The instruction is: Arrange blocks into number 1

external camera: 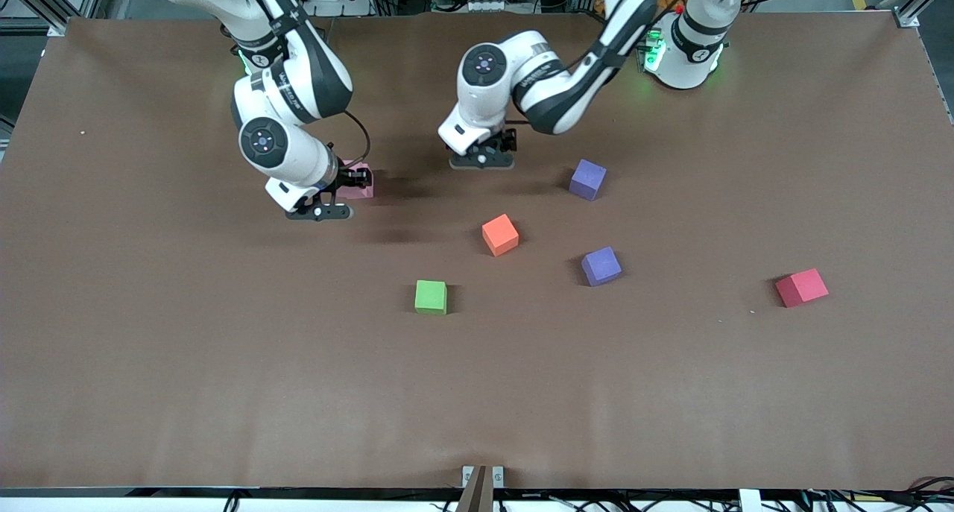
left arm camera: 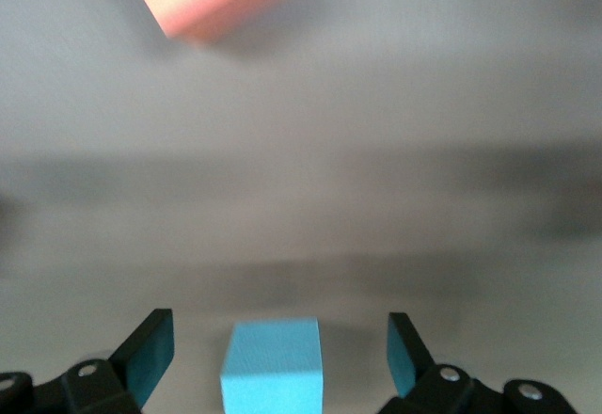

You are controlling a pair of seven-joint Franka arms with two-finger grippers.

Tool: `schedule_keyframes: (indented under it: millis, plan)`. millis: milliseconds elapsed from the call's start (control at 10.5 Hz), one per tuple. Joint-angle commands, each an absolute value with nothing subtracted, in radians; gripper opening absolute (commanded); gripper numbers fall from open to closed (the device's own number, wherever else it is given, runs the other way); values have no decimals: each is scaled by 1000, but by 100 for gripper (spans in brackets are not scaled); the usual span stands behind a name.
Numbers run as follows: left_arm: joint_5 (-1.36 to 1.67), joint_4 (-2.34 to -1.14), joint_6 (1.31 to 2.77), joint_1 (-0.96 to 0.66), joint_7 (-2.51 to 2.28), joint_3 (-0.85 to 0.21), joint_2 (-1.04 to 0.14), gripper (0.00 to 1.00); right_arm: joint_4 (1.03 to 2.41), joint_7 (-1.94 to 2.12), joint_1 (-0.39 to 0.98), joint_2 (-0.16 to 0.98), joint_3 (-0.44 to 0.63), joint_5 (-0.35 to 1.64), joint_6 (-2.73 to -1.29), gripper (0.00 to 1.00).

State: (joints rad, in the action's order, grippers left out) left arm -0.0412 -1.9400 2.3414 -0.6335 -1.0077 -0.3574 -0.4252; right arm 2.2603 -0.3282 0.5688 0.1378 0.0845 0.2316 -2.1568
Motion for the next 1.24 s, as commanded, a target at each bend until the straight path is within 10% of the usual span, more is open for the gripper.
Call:
schedule_keyframes:
  millis: [0, 1143]
  plan:
    - [-60, -1913, 2330, -604, -999, -316, -403, 100, 2264, -388, 651, 143, 91, 244, -2210, 56]
    - [100, -1620, 2330, -735, -1081, -15, -663, 100, 2160, -931, 1018, 354, 43, 242, -2540, 56]
